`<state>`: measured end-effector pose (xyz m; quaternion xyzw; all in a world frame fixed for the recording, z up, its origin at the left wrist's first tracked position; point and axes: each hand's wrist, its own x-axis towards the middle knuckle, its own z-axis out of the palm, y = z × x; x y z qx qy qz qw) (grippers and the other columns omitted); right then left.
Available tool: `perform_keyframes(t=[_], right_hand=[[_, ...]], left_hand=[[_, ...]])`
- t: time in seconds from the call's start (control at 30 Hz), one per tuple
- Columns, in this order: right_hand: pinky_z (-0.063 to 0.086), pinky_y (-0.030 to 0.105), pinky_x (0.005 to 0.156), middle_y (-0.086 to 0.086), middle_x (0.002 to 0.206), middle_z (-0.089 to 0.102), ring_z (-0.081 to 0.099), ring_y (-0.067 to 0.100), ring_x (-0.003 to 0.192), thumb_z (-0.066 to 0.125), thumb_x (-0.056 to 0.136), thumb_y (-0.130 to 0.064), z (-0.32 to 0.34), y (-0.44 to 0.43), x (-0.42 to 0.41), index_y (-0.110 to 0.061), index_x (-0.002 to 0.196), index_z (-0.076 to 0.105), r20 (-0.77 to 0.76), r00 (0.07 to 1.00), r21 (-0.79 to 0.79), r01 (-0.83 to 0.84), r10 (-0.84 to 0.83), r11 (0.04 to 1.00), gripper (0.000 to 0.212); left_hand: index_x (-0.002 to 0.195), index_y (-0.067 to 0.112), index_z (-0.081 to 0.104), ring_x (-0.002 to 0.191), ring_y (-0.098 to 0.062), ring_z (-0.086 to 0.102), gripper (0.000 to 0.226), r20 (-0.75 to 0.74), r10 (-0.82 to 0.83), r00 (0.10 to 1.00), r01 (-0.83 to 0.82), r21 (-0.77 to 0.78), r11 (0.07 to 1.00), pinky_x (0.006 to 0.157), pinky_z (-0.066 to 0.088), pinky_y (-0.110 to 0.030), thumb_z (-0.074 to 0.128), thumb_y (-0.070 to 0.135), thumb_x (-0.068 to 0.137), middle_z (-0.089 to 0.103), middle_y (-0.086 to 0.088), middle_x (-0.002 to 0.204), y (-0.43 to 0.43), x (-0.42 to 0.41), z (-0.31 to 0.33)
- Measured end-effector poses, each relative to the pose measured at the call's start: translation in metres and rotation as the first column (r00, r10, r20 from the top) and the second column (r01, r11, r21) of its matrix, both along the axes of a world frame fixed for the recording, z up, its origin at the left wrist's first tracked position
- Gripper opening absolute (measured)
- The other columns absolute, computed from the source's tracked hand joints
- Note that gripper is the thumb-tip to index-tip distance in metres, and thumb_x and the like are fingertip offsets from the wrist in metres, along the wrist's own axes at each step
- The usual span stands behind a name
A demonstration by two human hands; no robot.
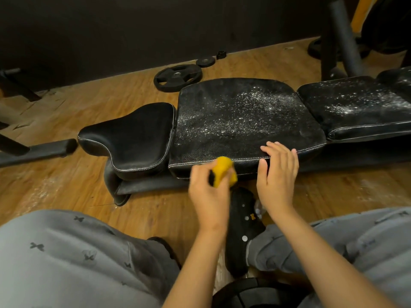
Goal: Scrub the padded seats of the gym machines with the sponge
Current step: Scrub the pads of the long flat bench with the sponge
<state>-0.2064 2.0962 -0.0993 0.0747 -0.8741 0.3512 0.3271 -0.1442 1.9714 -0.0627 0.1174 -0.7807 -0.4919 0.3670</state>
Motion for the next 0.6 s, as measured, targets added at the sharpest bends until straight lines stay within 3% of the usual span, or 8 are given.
perform_keyframes(t=[0.07, 0.17, 0.3, 0.4, 0.5, 0.6], right_hand=[[0.011, 0.038, 0.12, 0.004, 0.132, 0.055, 0.04, 0.019, 0.134, 0.036, 0.098, -0.025, 0.0, 0.005, 0.0, -0.011, 0.122, 0.056, 0.009, 1.0, 0.024, -0.025, 0.024, 0.999, 0.035], [0.011, 0.036, 0.12, 0.002, 0.134, 0.054, 0.038, 0.017, 0.135, 0.036, 0.099, -0.027, 0.0, 0.015, -0.001, -0.013, 0.126, 0.055, 0.007, 0.997, 0.068, -0.078, 0.077, 0.995, 0.036], [0.009, 0.035, 0.12, 0.002, 0.135, 0.053, 0.036, 0.016, 0.136, 0.033, 0.101, -0.027, -0.003, 0.014, -0.001, -0.013, 0.127, 0.054, 0.007, 0.997, 0.047, -0.079, 0.079, 0.996, 0.036], [0.01, 0.039, 0.12, 0.002, 0.134, 0.053, 0.037, 0.018, 0.135, 0.033, 0.1, -0.025, -0.003, 0.008, -0.001, -0.012, 0.126, 0.055, 0.008, 0.998, 0.01, -0.055, 0.055, 0.998, 0.036], [0.01, 0.04, 0.12, 0.003, 0.133, 0.053, 0.038, 0.018, 0.135, 0.033, 0.1, -0.024, -0.003, 0.007, 0.0, -0.011, 0.125, 0.055, 0.003, 0.998, -0.004, -0.055, 0.055, 0.998, 0.036], [0.01, 0.038, 0.12, 0.003, 0.133, 0.054, 0.038, 0.018, 0.134, 0.034, 0.099, -0.023, -0.001, 0.007, 0.001, -0.011, 0.125, 0.055, 0.009, 0.998, -0.009, -0.063, 0.063, 0.998, 0.035]], left_hand=[[0.095, 0.01, 0.069, 0.091, 0.01, 0.053, 0.021, 0.023, -0.074, 0.997, 0.075, -0.079, 0.994, 0.082, 0.038, -0.005, 0.08, 0.008, 0.077, 0.061, 0.001, 0.093, 0.016, -0.003, 0.003], [0.092, 0.01, 0.067, 0.09, 0.008, 0.052, 0.019, 0.006, -0.037, 0.999, 0.037, -0.067, 0.997, 0.082, 0.037, -0.006, 0.079, 0.01, 0.078, 0.059, 0.0, 0.094, 0.007, -0.002, 0.0], [0.093, 0.015, 0.052, 0.085, -0.009, 0.049, 0.019, -0.004, 0.24, 0.971, -0.238, 0.109, 0.965, 0.081, 0.043, -0.028, 0.07, 0.018, 0.088, 0.052, -0.007, 0.094, -0.034, 0.001, -0.013], [0.088, 0.022, 0.045, 0.082, -0.012, 0.05, 0.019, 0.035, 0.335, 0.941, -0.334, 0.24, 0.912, 0.078, 0.043, -0.031, 0.063, 0.026, 0.091, 0.052, -0.011, 0.093, -0.045, 0.0, -0.024], [0.085, 0.033, 0.041, 0.082, -0.022, 0.051, 0.02, 0.063, 0.254, 0.965, -0.262, 0.249, 0.932, 0.077, 0.045, -0.04, 0.061, 0.033, 0.09, 0.052, -0.008, 0.089, -0.023, 0.003, -0.03], [0.085, 0.023, 0.047, 0.078, -0.01, 0.049, 0.021, 0.083, 0.049, 0.995, -0.061, 0.157, 0.986, 0.075, 0.044, -0.027, 0.068, 0.026, 0.087, 0.052, -0.003, 0.087, 0.017, 0.002, -0.03]])
